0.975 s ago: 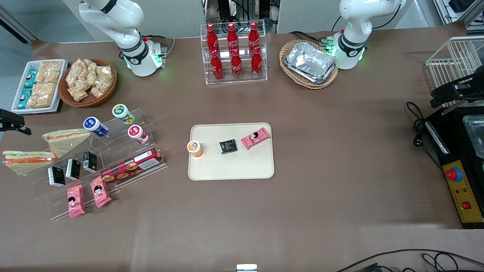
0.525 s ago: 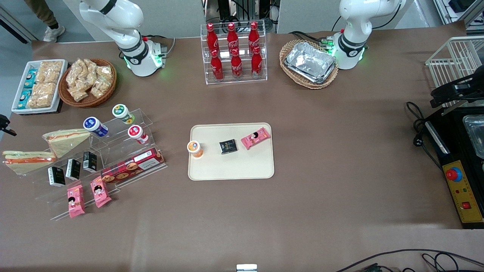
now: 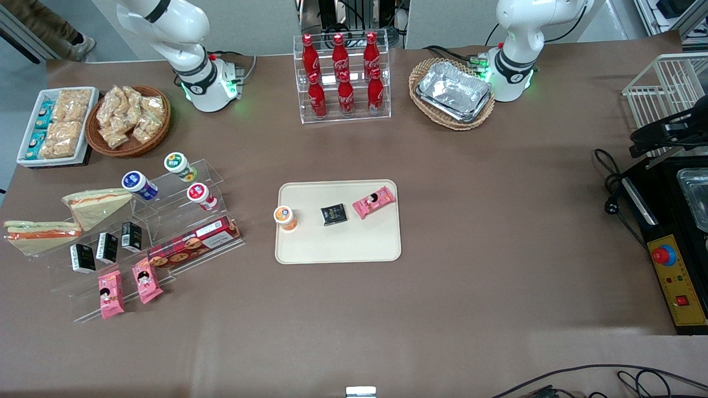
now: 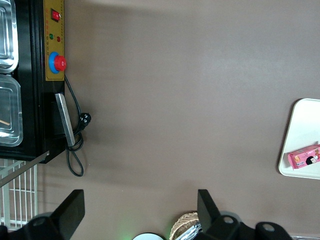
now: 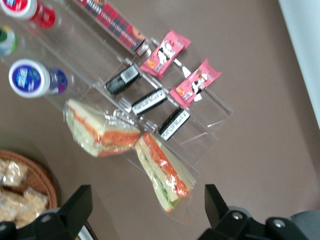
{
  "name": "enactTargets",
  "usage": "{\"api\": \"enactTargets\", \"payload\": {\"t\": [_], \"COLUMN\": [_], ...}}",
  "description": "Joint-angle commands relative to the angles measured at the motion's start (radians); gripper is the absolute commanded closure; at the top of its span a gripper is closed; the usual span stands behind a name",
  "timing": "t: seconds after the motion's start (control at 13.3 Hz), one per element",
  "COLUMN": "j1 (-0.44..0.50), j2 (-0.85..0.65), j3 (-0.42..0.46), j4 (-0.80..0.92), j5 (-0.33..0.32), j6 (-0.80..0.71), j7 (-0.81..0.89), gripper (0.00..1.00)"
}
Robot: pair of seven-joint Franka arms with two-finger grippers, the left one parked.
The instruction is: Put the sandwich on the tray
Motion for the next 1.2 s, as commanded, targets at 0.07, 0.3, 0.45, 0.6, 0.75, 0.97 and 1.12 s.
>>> {"api": "enactTargets", "payload": {"t": [0.07, 0.3, 0.45, 0.6, 0.75, 0.97, 1.12], "j1": [-0.083, -0.143, -0.15, -0.151, -0.153, -0.173, -0.18], "j2": [0.066, 0.092, 0.121, 0.134, 0.151, 0.174, 0.188], "j3": [0.019, 0.077, 0.078, 0.078, 0.077, 0.074, 0.072], "j4": [0.031, 0.029, 0.031, 0.031, 0.031, 0.031, 0.031], "j5": [-0.006, -0.006, -0.004, -0.004, -0.004, -0.004, -0.004], "j6": [0.02, 0.077, 0.102, 0.12, 0.122, 0.143, 0.146], "j7": [-0.231, -0.414, -0.54, -0.63, -0.693, -0.759, -0.776], "gripper": [0.0, 0.0, 0.0, 0.0, 0.0, 0.0, 0.0]}}
